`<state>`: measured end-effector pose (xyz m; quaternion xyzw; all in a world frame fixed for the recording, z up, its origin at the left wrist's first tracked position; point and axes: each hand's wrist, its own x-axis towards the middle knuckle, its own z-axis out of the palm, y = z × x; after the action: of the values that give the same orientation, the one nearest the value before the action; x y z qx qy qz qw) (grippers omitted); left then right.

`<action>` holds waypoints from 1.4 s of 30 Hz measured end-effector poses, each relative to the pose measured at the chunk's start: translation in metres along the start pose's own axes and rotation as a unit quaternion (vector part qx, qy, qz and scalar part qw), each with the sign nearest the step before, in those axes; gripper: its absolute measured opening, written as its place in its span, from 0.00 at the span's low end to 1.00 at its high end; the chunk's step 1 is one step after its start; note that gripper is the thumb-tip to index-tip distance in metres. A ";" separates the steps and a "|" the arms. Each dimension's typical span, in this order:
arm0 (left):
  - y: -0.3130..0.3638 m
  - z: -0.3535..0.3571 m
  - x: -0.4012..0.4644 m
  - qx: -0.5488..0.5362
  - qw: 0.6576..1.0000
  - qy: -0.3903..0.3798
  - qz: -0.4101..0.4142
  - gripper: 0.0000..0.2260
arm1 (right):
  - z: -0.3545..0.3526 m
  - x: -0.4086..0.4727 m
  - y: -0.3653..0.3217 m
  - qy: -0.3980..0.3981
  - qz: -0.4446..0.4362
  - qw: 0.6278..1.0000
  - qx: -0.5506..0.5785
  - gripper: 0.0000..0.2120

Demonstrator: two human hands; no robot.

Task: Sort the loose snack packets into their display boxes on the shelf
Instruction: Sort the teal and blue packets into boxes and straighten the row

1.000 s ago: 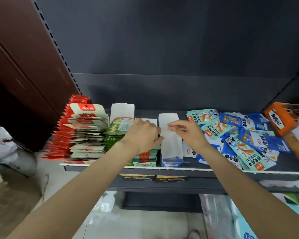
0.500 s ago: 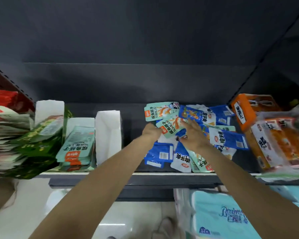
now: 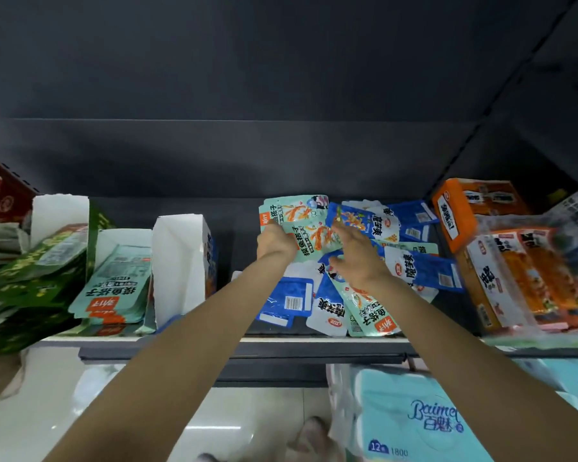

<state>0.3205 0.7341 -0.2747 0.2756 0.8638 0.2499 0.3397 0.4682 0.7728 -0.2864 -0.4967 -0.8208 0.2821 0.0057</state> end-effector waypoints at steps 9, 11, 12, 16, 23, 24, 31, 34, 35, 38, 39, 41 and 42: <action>-0.016 -0.127 -0.062 0.115 0.923 0.095 0.355 0.02 | -0.005 -0.024 -0.109 0.137 -0.127 0.973 0.132 0.18; -0.031 -0.159 -0.069 0.104 0.901 0.128 0.402 0.02 | -0.003 -0.031 -0.140 0.154 -0.136 0.962 0.182 0.09; -0.041 -0.175 -0.071 0.093 0.891 0.135 0.424 0.02 | -0.001 -0.034 -0.155 0.151 -0.144 0.955 0.210 0.08; -0.087 -0.241 -0.074 0.029 0.864 0.125 0.487 0.02 | 0.013 -0.051 -0.215 0.139 -0.194 0.930 0.279 0.07; -0.153 -0.300 -0.077 0.091 0.835 0.144 0.523 0.05 | 0.064 -0.060 -0.280 0.131 -0.199 0.931 0.278 0.09; -0.161 -0.302 -0.074 0.115 0.834 0.133 0.522 0.05 | 0.071 -0.060 -0.282 0.131 -0.197 0.937 0.257 0.09; -0.196 -0.292 -0.063 0.333 0.818 0.010 0.470 0.09 | 0.104 -0.063 -0.280 0.033 -0.149 0.984 0.090 0.12; -0.195 -0.281 -0.064 0.401 0.787 0.004 0.469 0.12 | 0.106 -0.059 -0.279 -0.008 -0.129 0.990 0.048 0.17; -0.194 -0.278 -0.063 0.425 0.776 0.002 0.465 0.12 | 0.105 -0.058 -0.278 -0.011 -0.125 0.991 0.053 0.18; -0.192 -0.270 -0.060 0.456 0.766 -0.006 0.454 0.15 | 0.098 -0.059 -0.274 0.005 -0.128 0.986 0.102 0.18; -0.189 -0.268 -0.059 0.452 0.769 0.001 0.452 0.15 | 0.095 -0.060 -0.272 0.021 -0.133 0.983 0.124 0.16; -0.180 -0.262 -0.060 0.426 0.782 0.023 0.455 0.15 | 0.085 -0.061 -0.265 0.053 -0.142 0.973 0.175 0.13; -0.174 -0.258 -0.060 0.405 0.793 0.030 0.454 0.15 | 0.080 -0.061 -0.259 0.067 -0.143 0.968 0.197 0.12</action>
<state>0.1173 0.5063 -0.1892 0.7405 0.6718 0.0108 0.0182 0.2654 0.5963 -0.2159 -0.3811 -0.8090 0.4008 0.1990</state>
